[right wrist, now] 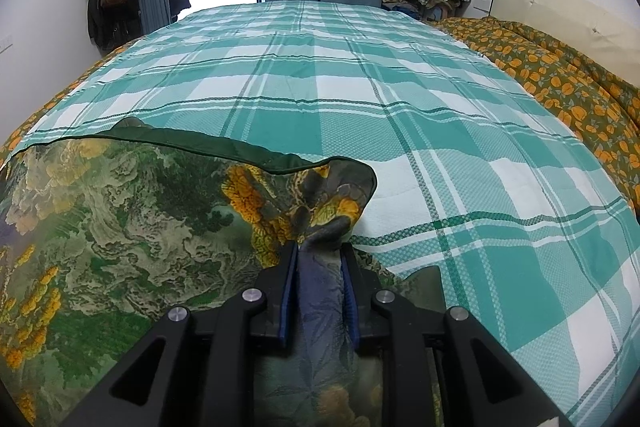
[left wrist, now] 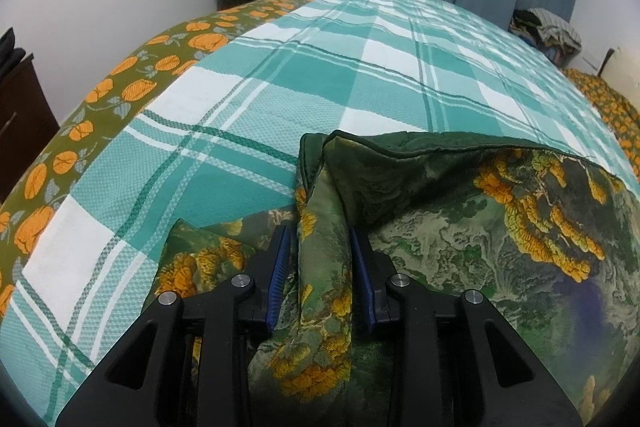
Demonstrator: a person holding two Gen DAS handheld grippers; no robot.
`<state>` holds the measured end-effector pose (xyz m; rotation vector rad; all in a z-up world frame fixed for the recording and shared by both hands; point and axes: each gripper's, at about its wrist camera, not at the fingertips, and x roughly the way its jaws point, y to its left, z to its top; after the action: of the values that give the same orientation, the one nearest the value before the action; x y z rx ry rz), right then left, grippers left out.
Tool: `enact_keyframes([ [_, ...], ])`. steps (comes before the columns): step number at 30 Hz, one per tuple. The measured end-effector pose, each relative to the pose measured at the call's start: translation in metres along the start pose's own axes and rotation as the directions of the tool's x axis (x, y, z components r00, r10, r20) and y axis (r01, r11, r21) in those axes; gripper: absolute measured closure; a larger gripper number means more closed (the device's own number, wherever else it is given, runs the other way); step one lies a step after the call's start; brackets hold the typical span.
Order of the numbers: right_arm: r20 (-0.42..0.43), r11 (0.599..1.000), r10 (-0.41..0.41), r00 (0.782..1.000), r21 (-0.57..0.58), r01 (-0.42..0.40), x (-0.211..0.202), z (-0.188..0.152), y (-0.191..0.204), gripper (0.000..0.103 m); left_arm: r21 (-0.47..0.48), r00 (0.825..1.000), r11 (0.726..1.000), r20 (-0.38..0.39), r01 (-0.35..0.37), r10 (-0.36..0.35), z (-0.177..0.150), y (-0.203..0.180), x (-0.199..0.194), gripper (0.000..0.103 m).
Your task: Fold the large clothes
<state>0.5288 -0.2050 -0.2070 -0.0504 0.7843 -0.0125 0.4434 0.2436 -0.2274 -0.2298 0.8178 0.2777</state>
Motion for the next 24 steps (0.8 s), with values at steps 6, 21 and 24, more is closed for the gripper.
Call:
enact_keyframes([
  [6,0.000,1.000,0.000,1.000,0.000,0.000,0.000,0.000,0.000,0.081,0.000,1.000,1.000,0.001,0.000,0.000,0.000,0.000,0.000,0.071],
  [21,-0.049,0.998,0.056,0.997,0.027,-0.055,-0.007,0.016,-0.013,0.070,-0.011,0.999,0.999,-0.035,-0.031,0.031,0.010,0.003,-0.025,0.038],
  [24,-0.008,0.996,0.056,0.998,0.066,-0.056,-0.035,0.026,-0.033,0.031,-0.032,1.000,0.999,-0.001,0.024,-0.024,0.006,0.009,-0.063,0.030],
])
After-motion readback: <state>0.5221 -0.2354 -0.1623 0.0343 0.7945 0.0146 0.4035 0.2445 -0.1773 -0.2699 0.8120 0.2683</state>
